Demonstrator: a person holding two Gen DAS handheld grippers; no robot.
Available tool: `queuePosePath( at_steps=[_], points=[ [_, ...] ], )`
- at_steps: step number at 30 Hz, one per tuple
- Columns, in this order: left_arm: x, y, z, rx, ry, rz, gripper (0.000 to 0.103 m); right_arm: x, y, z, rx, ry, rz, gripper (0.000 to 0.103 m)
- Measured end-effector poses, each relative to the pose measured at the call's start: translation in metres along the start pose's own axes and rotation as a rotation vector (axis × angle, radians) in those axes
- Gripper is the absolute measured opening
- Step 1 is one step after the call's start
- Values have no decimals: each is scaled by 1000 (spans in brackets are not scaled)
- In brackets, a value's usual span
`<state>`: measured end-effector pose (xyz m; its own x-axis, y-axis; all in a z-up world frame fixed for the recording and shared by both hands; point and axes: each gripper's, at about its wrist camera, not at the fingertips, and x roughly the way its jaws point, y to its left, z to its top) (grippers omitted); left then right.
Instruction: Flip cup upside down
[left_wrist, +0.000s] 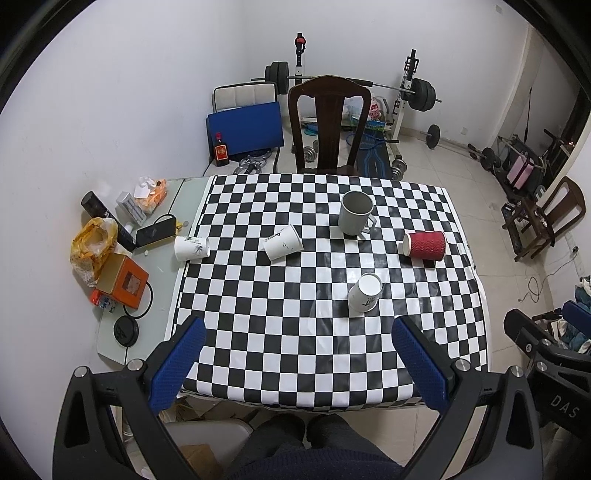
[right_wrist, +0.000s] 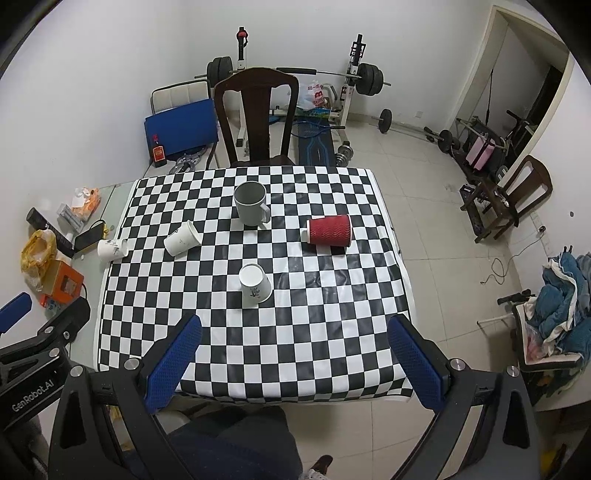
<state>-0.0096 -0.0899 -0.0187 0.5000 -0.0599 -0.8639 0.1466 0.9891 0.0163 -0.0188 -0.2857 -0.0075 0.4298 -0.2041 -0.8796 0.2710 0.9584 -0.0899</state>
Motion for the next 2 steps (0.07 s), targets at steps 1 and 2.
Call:
queuePosePath(
  at_steps=[1,2],
  points=[
    [0,0,0,-3,0,-2,103,-1,-1,0,1,1,2,102],
    [0,-1,0,-4,1,-5,103,1,1,0,3,0,0,102]
  ],
)
